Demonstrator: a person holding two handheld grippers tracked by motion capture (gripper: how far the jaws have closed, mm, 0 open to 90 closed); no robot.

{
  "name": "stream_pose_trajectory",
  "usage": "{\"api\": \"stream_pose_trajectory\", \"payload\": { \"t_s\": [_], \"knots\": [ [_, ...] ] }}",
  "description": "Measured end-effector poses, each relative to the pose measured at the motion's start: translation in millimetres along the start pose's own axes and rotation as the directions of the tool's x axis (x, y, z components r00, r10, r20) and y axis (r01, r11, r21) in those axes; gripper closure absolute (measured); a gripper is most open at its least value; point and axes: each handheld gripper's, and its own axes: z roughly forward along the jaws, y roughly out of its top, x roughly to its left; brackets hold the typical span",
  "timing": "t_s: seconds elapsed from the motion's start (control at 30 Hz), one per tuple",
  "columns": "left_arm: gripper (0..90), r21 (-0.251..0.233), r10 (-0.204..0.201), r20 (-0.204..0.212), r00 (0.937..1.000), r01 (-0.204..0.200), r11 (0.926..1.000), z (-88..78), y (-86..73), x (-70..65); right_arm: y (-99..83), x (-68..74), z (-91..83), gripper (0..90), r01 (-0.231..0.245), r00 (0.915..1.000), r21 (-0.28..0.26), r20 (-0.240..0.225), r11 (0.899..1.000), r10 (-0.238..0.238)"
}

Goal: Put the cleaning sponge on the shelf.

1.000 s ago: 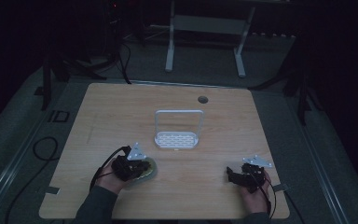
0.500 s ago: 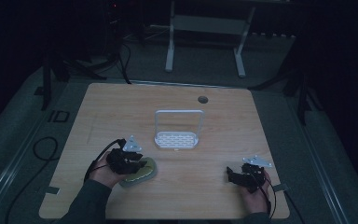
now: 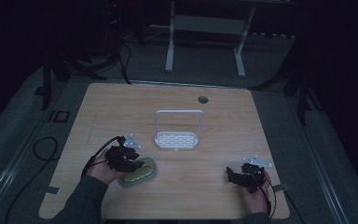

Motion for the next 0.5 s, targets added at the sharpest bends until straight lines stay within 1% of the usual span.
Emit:
{"api": "stream_pose_trajectory", "payload": {
  "t_s": [0.3,0.5],
  "knots": [
    [61.4,0.062,0.014,0.015,0.9998,-0.015,0.9980,-0.3,5.7,5.1,0.0,0.0,0.0,13.0,0.000,1.0000,0.000,0.000,1.000,0.000],
    [61.9,0.085,0.023,0.017,0.9996,-0.024,0.9961,-0.6,7.5,6.8,0.0,0.0,0.0,13.1,0.000,1.0000,0.000,0.000,1.000,0.000]
  ]
}}
